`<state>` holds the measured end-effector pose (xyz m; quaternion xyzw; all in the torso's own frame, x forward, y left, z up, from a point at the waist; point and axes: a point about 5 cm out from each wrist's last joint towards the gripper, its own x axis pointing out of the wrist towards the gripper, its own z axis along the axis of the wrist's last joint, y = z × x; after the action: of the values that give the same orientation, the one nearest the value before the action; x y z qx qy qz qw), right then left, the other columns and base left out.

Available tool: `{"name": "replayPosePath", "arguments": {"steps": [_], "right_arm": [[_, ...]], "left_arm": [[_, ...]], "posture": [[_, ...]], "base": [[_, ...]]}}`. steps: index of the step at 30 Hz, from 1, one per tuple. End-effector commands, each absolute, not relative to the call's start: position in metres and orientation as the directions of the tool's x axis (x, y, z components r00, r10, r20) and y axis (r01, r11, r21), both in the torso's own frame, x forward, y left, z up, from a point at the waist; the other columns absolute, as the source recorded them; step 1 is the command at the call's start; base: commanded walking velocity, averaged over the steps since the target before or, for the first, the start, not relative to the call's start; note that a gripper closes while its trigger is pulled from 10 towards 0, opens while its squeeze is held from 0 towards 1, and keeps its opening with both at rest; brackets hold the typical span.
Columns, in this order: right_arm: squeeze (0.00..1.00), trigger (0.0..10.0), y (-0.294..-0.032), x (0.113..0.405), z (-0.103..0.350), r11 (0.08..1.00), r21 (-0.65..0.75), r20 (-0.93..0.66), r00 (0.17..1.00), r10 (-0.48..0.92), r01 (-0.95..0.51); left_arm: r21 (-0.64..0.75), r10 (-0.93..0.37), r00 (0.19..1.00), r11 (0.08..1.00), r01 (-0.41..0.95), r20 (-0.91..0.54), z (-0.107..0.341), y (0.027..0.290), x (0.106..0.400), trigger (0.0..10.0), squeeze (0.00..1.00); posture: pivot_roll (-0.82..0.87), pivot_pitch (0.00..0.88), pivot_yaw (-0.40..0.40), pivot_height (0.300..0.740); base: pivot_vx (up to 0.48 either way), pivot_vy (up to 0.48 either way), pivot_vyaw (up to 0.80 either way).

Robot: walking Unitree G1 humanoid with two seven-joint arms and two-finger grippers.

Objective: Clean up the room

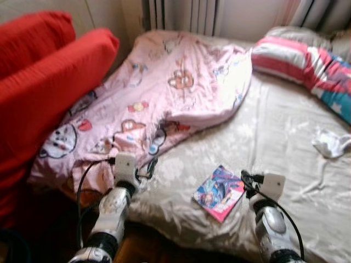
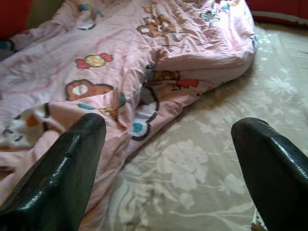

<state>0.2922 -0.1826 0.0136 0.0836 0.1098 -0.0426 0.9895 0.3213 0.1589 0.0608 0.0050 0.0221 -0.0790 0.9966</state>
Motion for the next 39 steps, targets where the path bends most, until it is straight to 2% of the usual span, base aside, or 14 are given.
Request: {"name": "replayPosePath", "arguments": {"steps": [1, 6, 11, 30, 39], "right_arm": [[0.00, 10.0, -0.1818, 0.2890, 0.0105, 0.984, 0.152, -0.233, 0.971, -0.060, 0.098], [0.00, 10.0, -0.1796, 0.2889, 0.0102, 0.988, 0.135, -0.235, 0.971, -0.047, 0.081], [0.00, 10.0, -0.1778, 0.2889, 0.0108, 0.989, 0.130, -0.227, 0.973, -0.034, 0.065], [0.00, 10.0, -0.1789, 0.2896, 0.0119, 0.988, 0.140, -0.221, 0.975, -0.036, 0.069], [0.00, 10.0, -0.1821, 0.2891, 0.0121, 0.987, 0.140, -0.218, 0.975, -0.046, 0.078]], "left_arm": [[0.004, -0.152, 0.987, 0.988, 0.153, -0.053, 0.0577, 0.1610, 0.3186, 10.0, 0.00], [0.002, -0.156, 0.986, 0.988, 0.156, -0.057, 0.0569, 0.1609, 0.3180, 10.0, 0.00], [-0.001, -0.157, 0.986, 0.988, 0.157, -0.056, 0.0563, 0.1612, 0.3173, 10.0, 0.00], [-0.006, -0.176, 0.983, 0.984, 0.176, -0.047, 0.0583, 0.1570, 0.3190, 10.0, 0.00], [-0.012, -0.173, 0.984, 0.985, 0.173, -0.042, 0.0589, 0.1561, 0.3194, 10.0, 0.00]], "posture": [[0.12, 0.128, 0.013, 0.740], [0.11, 0.122, 0.013, 0.740], [0.11, 0.117, 0.015, 0.740], [0.11, 0.114, 0.014, 0.740], [0.11, 0.122, 0.009, 0.740]], "base": [[0.000, 0.000, 0.00], [0.000, 0.000, 0.00], [0.000, 0.000, 0.63], [0.000, 0.000, 0.00], [0.241, 0.000, 0.00]]}}
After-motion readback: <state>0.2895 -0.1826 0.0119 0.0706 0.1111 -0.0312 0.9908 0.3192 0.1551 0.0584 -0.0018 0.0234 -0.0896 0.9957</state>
